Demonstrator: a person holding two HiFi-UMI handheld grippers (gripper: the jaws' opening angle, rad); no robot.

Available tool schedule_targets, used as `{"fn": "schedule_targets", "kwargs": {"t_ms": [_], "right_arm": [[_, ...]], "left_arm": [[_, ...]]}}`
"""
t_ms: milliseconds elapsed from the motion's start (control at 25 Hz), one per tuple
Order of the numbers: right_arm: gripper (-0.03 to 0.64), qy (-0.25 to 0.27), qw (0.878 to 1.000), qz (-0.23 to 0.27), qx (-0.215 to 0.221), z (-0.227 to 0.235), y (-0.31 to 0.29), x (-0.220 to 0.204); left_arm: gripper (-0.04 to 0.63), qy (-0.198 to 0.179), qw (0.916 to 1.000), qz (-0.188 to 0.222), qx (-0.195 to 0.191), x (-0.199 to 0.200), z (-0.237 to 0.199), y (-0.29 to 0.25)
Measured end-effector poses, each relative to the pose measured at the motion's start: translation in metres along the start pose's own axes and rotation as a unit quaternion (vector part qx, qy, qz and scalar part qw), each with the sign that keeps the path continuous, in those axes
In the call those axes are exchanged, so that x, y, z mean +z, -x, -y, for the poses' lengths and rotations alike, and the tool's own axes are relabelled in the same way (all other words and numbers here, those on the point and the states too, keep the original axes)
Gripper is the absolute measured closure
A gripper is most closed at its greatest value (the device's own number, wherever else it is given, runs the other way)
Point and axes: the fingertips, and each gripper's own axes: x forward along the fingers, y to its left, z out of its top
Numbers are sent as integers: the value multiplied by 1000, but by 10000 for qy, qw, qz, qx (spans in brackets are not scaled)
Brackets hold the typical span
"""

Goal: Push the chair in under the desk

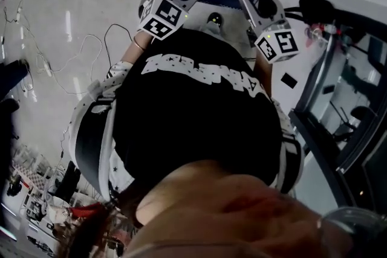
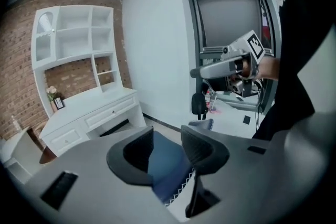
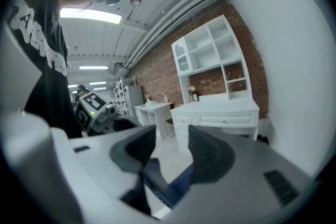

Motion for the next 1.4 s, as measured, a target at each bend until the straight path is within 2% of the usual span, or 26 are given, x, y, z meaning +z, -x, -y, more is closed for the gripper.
{"fn": "schedule_targets", "kwargs": {"t_ms": [120, 360, 520, 680, 800, 920, 1120, 1320, 1400], "right_arm": [[417, 13, 9994, -308, 135, 8, -1, -21], [396, 398, 9900, -1277, 449, 15, 0, -75], [383, 876, 9752, -1864, 810, 4, -1, -101], [376, 1214, 9562, -2447, 1054, 0, -2, -135], [373, 1436, 9417, -2820, 1140, -2, -7, -156], [371, 1607, 9321, -3031, 1167, -5, -8, -166], [371, 2063, 9097, -3444, 1063, 3, -10, -188], [371, 2341, 9016, -3556, 765, 13, -12, -198], [390, 2378, 8996, -3602, 669, 14, -12, -200]], "left_arm": [[390, -253, 9989, -389, 23, -18, 10, -13], [357, -395, 9939, -1012, -172, -54, 28, -37], [341, -685, 9876, -1352, -407, -66, 37, -35], [338, -618, 9851, -1519, -516, -76, 40, -35], [323, -841, 9769, -1890, -543, -95, 39, -39], [313, -947, 9704, -2122, -656, -108, 43, -40], [314, -1114, 9695, -2111, -556, -116, 44, -57], [319, -1376, 9650, -2174, -505, -125, 43, -65], [356, -1456, 9624, -2228, -548, -127, 42, -65]]}}
